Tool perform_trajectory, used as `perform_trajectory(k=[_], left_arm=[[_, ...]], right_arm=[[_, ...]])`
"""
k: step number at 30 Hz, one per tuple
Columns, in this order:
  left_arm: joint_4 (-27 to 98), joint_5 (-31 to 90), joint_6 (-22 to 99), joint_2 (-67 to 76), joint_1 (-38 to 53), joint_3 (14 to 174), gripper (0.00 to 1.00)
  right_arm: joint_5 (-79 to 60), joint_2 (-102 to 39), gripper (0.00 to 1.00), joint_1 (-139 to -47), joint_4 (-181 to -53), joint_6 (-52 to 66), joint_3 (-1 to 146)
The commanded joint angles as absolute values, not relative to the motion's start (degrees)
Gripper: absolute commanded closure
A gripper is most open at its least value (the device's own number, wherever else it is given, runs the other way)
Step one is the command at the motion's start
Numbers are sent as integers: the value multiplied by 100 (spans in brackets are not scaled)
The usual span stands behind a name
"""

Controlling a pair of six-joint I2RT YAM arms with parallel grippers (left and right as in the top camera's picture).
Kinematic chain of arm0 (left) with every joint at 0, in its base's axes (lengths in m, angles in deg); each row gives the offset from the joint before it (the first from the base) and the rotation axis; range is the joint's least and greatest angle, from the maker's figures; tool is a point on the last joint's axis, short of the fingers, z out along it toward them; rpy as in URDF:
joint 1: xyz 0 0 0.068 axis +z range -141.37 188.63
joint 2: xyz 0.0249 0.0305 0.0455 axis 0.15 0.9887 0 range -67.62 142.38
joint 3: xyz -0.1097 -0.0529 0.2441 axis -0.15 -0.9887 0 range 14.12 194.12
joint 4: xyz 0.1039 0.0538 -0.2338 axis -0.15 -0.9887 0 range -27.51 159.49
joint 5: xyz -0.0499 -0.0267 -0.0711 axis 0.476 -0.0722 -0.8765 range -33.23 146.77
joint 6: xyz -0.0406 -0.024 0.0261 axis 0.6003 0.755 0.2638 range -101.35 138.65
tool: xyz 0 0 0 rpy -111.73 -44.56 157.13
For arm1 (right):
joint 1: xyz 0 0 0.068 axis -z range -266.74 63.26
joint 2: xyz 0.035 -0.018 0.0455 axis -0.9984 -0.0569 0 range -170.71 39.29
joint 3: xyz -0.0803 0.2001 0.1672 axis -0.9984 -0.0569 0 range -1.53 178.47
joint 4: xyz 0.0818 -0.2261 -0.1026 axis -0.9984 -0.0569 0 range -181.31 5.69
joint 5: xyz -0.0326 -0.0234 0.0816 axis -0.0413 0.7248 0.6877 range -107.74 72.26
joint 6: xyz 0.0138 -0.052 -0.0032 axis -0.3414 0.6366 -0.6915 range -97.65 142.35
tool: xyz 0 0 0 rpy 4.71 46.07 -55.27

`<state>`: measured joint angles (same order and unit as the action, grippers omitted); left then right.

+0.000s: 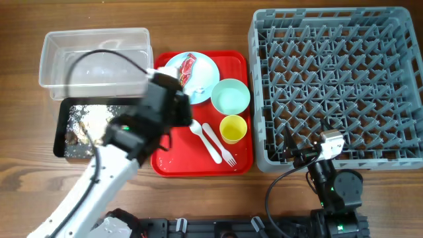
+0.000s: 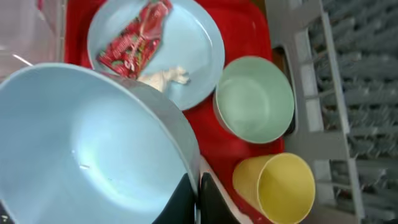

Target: Sort waste into correct bins and load items into the dishwasher rack

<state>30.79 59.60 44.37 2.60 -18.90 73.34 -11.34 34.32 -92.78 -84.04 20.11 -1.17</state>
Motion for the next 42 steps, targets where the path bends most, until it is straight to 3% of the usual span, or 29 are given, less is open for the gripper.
perform_trajectory(k=[1,6,11,20,21,23,25,29,33,42], left_arm=[[2802,7189,4964,710,-2754,7412,96],[2666,6161,5110,1510,-3062,7412,96],[2507,6131,5132,2288,-3101,7412,96],[2203,6325,5130,2382,-3097,7412,96],[2207,6325,5130,2382,-3097,7412,91],[2207,6325,5127,2380,-3092,7415,60],[2216,6327,5125,2341,-2931,7517,55],[2104,6349,5036,2166,-2308,8265,58],[3057,6340,4782,2190,-1433,8527,71],[4061,6163,4439,3291,-1215,8527,68]], right_arm=[[-1080,3434,0,-9267,-8384,2050,-123],[-1080,3436,0,-9267,-8384,2048,-123],[-1080,3436,0,-9267,-8384,2050,-123],[-1080,3436,0,-9267,-8384,2046,-123],[-1080,3436,0,-9267,-8384,2048,-123],[-1080,3436,0,-9267,-8384,2048,-123],[-1080,3436,0,-9267,-8384,2046,-123],[-1080,3436,0,-9267,-8384,2048,-123],[-1082,3436,0,-9265,-8384,2048,-123],[-1080,3436,0,-9265,-8384,2048,-123]])
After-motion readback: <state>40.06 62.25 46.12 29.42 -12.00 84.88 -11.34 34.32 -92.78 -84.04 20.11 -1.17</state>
